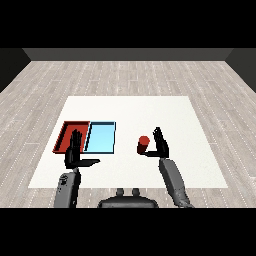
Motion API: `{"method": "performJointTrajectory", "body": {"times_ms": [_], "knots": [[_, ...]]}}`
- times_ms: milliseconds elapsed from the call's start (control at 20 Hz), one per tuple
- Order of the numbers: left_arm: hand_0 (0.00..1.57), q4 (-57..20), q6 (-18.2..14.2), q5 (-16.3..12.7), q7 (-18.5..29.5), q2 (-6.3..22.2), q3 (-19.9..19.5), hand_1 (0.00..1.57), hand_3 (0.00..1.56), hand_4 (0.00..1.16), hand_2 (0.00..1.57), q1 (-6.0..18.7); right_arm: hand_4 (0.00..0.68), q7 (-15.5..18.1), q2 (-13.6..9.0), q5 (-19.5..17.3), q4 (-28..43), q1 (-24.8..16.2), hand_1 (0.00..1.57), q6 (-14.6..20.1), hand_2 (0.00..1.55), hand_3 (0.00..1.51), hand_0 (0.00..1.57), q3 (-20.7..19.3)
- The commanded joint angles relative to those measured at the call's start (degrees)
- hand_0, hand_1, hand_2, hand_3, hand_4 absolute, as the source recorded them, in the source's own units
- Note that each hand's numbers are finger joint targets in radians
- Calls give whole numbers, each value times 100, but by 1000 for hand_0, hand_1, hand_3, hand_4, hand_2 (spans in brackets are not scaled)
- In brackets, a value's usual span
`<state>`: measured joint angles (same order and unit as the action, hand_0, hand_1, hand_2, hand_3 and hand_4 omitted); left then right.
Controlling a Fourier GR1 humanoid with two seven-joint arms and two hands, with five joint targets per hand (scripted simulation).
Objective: Pick the red can and put it in the red box
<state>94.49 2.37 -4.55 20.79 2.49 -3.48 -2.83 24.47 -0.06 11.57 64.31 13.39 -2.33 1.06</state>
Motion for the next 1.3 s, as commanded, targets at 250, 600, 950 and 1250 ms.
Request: {"method": "performJointTrajectory", "body": {"times_ms": [250,600,950,1250], "knots": [[0,-252,201,-141,-28,219,-217,0,0,0,0,296,0,828,6,294,-1601,613,0,-74,0,0,0,-69],[0,-327,-34,-68,14,66,-212,0,0,0,0,371,0,485,5,439,-1081,455,0,32,0,0,0,208],[0,463,56,-136,-184,21,-58,0,0,0,0,-165,0,1104,6,783,-2091,964,0,127,0,0,0,396],[0,-448,5,-68,1,71,-219,0,0,0,0,453,0,678,6,602,-1464,672,0,251,0,0,0,406]]}}
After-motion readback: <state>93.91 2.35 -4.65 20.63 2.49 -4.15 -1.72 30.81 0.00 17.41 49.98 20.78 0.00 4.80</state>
